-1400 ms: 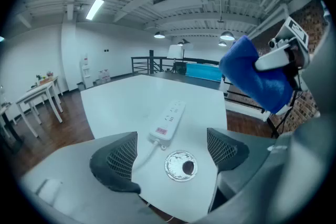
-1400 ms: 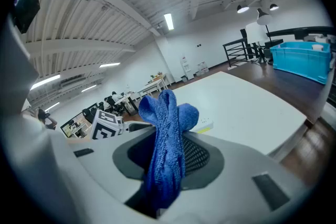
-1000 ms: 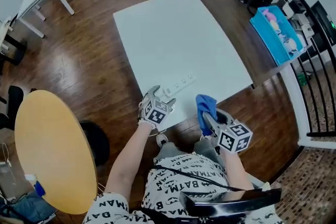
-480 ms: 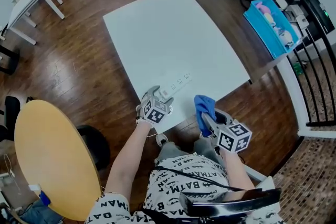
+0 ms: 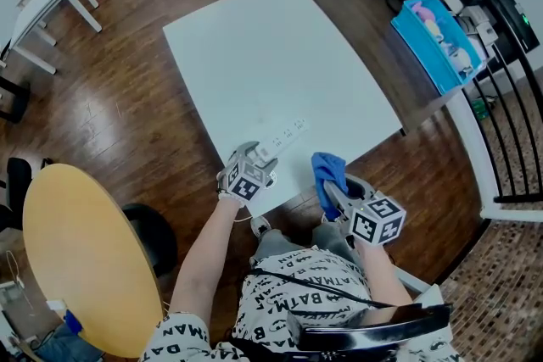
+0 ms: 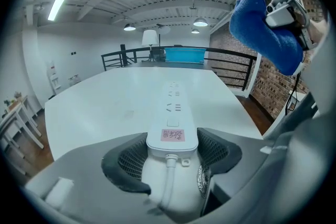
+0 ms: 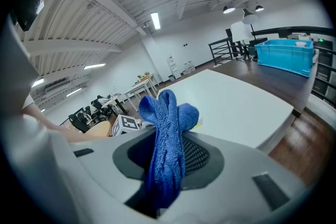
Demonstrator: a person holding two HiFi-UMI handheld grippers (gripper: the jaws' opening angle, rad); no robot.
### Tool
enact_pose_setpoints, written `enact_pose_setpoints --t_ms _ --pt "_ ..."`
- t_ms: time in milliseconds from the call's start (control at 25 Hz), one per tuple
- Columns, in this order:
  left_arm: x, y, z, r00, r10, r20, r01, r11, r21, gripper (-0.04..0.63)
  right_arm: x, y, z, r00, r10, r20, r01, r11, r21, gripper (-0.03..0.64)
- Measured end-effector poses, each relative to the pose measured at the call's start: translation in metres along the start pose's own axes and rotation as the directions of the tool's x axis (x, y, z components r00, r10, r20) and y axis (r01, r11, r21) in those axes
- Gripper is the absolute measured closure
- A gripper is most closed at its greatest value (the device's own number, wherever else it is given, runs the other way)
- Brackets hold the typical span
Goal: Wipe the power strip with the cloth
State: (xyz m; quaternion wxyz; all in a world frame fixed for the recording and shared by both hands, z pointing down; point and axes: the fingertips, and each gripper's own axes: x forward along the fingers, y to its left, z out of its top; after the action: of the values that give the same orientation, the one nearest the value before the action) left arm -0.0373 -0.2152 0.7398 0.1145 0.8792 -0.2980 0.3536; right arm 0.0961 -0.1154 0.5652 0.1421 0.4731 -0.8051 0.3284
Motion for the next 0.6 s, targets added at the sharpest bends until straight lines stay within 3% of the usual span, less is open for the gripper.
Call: enact_pose_setpoints --t_ms 200,360,600 --pt "0.000 0.000 0.000 1.000 0.003 -0.001 -0.003 1.000 0.006 0.318 0.001 -0.003 -0.001 1.000 0.012 -0.011 -0.012 1.000 -0.011 0.495" --pt "-0.011 0.000 0.016 0.998 0.048 0.032 -0.049 0.999 0.007 0.314 0.005 -0.003 0.000 0.999 0.037 -0.031 -0.038 0.998 -0.040 0.495" --pt "-0.060 -0.006 0.066 0.980 0.130 0.153 -0.137 0.990 0.036 0.314 0.019 0.010 0.022 0.987 0.123 -0.105 -0.144 0.965 -0.220 0.495"
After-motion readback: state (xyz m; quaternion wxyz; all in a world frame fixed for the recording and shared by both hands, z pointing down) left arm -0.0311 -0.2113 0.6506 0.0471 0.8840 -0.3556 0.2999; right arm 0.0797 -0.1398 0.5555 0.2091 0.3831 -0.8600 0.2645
